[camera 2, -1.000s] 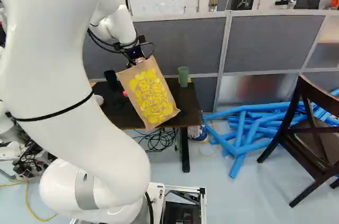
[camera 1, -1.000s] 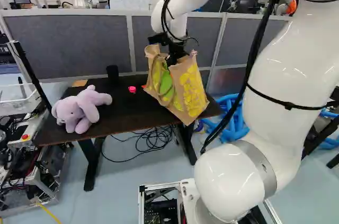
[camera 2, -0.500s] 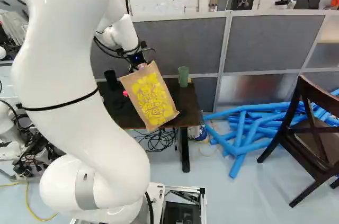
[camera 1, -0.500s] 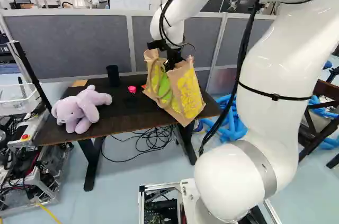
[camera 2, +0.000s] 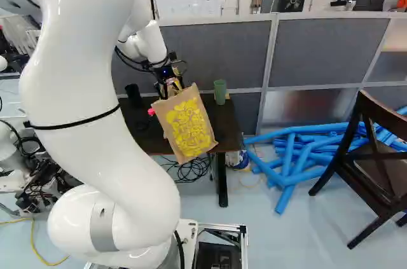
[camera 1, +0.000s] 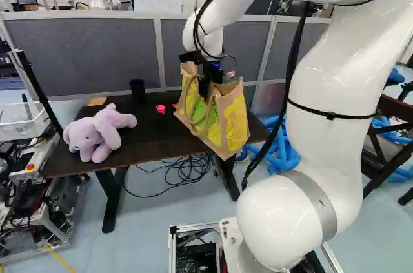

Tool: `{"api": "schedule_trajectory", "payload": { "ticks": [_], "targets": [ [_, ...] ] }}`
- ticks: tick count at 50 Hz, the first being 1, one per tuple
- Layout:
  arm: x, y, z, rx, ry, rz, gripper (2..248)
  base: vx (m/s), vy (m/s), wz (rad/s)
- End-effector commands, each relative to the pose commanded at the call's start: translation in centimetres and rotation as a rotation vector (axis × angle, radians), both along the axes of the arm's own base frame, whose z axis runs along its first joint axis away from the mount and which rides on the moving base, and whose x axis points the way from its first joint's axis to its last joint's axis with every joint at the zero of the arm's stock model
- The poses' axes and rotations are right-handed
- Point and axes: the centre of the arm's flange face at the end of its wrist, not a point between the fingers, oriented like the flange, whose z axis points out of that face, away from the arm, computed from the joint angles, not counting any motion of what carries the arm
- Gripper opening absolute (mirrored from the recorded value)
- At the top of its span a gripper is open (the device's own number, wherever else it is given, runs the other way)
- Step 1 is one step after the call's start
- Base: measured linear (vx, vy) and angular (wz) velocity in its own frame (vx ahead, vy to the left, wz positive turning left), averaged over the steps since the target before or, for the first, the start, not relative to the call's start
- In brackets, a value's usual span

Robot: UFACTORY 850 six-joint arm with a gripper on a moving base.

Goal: Pick up the bag on the ground and place it on the table

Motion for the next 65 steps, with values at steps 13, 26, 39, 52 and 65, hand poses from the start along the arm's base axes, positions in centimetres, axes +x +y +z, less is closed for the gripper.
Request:
{"api": "schedule_trajectory", "payload": {
  "ticks": [13, 26, 39, 52, 65],
  "targets": [
    [0.0, 0.0, 0.0, 0.0, 0.0, 0.0, 178, 0.0, 0.0, 0.0],
    [0.0, 0.0, 0.0, 0.0, 0.0, 0.0, 247, 0.0, 0.0, 0.0],
    [-0.6, -0.1, 1.3, 0.005, -0.025, 0.0, 247, 0.0, 0.0, 0.0],
    [-1.3, -0.3, 3.2, 0.012, -0.06, 0.0, 247, 0.0, 0.0, 0.0],
    [-2.1, -0.4, 5.0, 0.019, -0.096, 0.0, 247, 0.0, 0.0, 0.0]
  ]
}}
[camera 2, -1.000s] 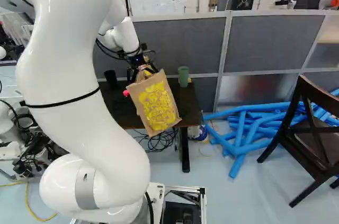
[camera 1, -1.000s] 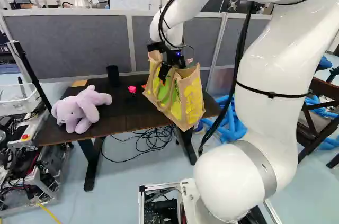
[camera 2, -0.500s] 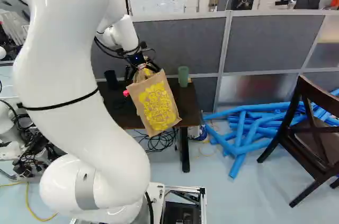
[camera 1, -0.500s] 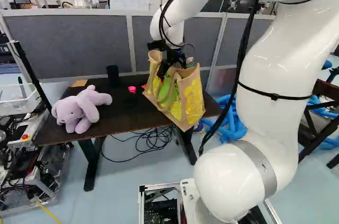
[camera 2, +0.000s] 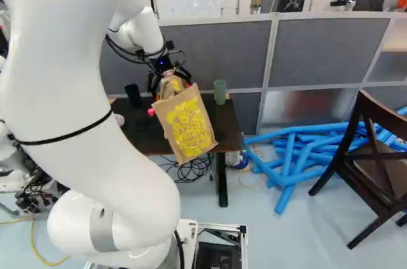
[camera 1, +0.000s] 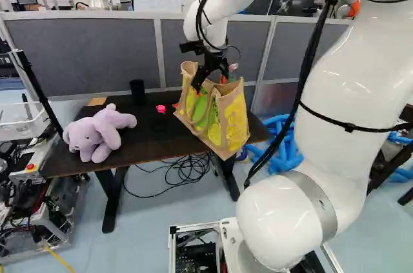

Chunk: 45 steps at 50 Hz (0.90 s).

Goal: Pick up the bag on the ground and place it on the table

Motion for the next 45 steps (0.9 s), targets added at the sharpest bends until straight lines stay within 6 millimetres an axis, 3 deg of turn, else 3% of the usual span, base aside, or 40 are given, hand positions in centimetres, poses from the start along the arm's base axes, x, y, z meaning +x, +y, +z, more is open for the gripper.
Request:
{"api": "schedule_trajectory", "payload": {
  "ticks": [45],
  "targets": [
    [-3.1, -0.9, 6.0, 0.002, -0.049, -0.016, 247, 0.0, 0.0, 0.0]
  ]
}}
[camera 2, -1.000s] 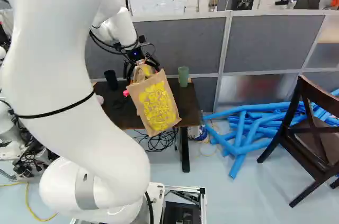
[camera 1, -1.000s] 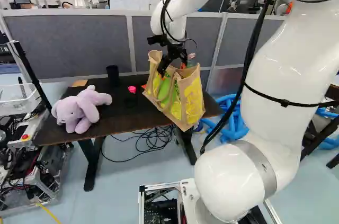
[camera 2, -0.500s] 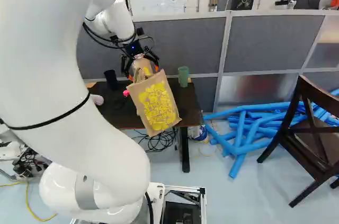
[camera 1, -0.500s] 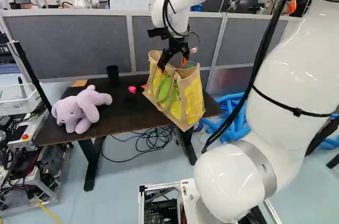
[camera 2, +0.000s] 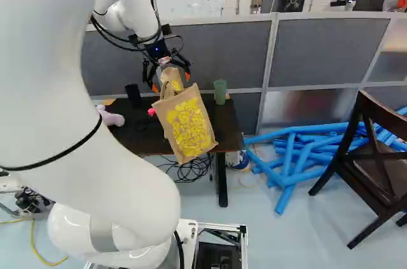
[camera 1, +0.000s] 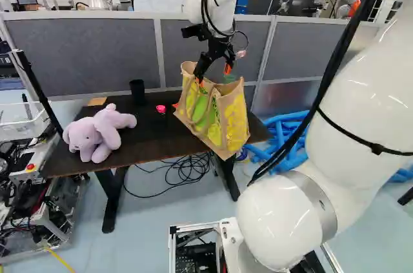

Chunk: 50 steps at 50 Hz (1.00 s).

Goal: Pick up the bag on the ground and place it on the table

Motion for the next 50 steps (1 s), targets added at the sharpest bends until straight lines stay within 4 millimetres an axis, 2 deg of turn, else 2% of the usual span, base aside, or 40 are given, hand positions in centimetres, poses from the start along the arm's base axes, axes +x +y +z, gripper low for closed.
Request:
{"api": "schedule_trajectory", "payload": {
  "ticks": [33, 50],
  "targets": [
    [-2.4, -0.8, 4.2, -0.017, 0.038, -0.026, 247, 0.0, 0.0, 0.0],
    [-2.7, -0.9, 4.6, -0.017, 0.036, -0.027, 247, 0.0, 0.0, 0.0]
  ]
}}
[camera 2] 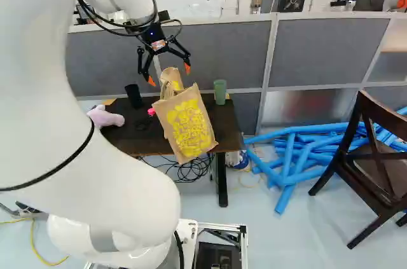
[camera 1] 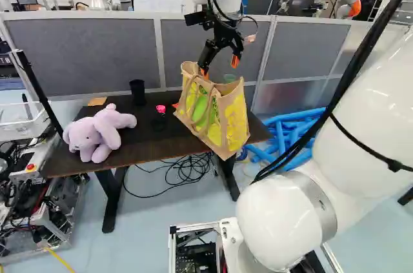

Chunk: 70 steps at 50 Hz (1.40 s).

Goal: Pick up the bag on the ground and place it on the table

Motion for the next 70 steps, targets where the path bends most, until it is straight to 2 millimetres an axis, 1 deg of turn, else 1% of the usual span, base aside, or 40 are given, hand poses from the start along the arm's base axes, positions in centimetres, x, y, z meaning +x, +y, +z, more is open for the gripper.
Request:
{"api": "schedule_trajectory", "payload": {
  "ticks": [17, 28, 70],
  "targets": [
    [0.0, 0.0, 0.0, 0.0, 0.0, 0.0, 247, -0.002, 0.0, 0.0],
    [0.0, 0.0, 0.0, 0.0, 0.0, 0.0, 247, -0.089, -0.001, 0.002],
    [0.0, 0.0, 0.0, 0.0, 0.0, 0.0, 247, -0.185, 0.0, 0.004]
  ]
}}
